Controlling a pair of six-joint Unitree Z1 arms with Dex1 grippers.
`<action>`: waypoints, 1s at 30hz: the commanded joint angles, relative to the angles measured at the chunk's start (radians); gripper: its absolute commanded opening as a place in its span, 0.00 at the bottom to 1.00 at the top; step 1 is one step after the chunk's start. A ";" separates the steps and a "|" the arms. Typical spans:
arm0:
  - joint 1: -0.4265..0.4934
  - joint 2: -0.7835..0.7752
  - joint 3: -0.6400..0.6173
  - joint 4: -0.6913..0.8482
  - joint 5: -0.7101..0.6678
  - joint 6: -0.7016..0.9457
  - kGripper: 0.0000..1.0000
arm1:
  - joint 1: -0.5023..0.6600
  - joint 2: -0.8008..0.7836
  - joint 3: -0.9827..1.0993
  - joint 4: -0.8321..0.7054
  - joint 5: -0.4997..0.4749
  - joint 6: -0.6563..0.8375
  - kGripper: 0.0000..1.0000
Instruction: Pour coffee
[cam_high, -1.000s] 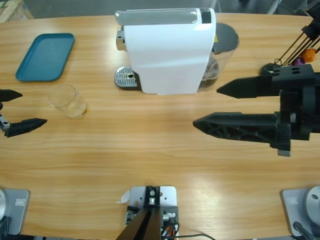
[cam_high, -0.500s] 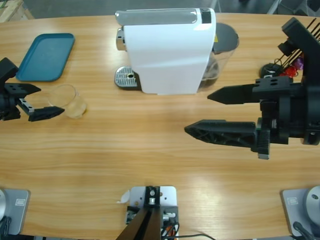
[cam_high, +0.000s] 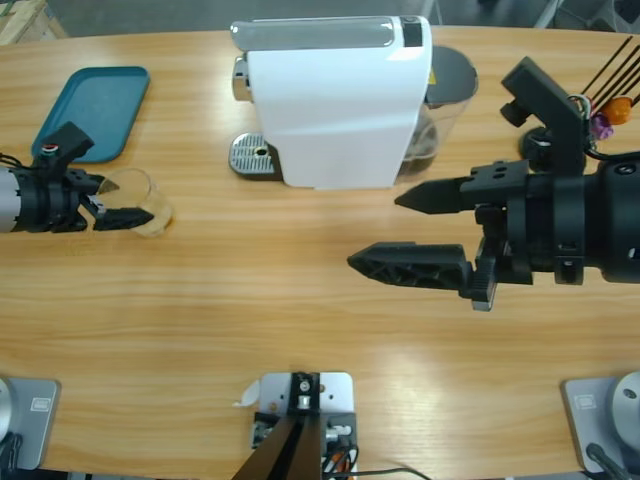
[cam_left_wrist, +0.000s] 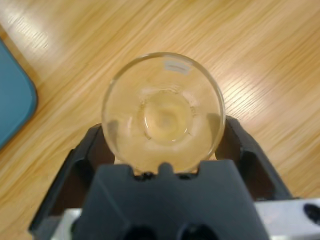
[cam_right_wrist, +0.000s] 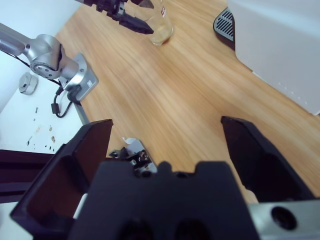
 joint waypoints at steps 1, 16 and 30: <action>0.012 0.000 0.026 -0.011 0.041 0.029 0.00 | -0.008 0.038 0.043 -0.035 0.026 0.009 1.00; 0.009 0.043 -0.273 0.095 -0.100 0.150 0.00 | -0.009 0.073 0.057 -0.064 0.032 0.010 1.00; -0.067 0.379 -0.541 0.103 -0.120 0.192 0.00 | -0.093 0.119 0.043 -0.105 0.070 -0.018 1.00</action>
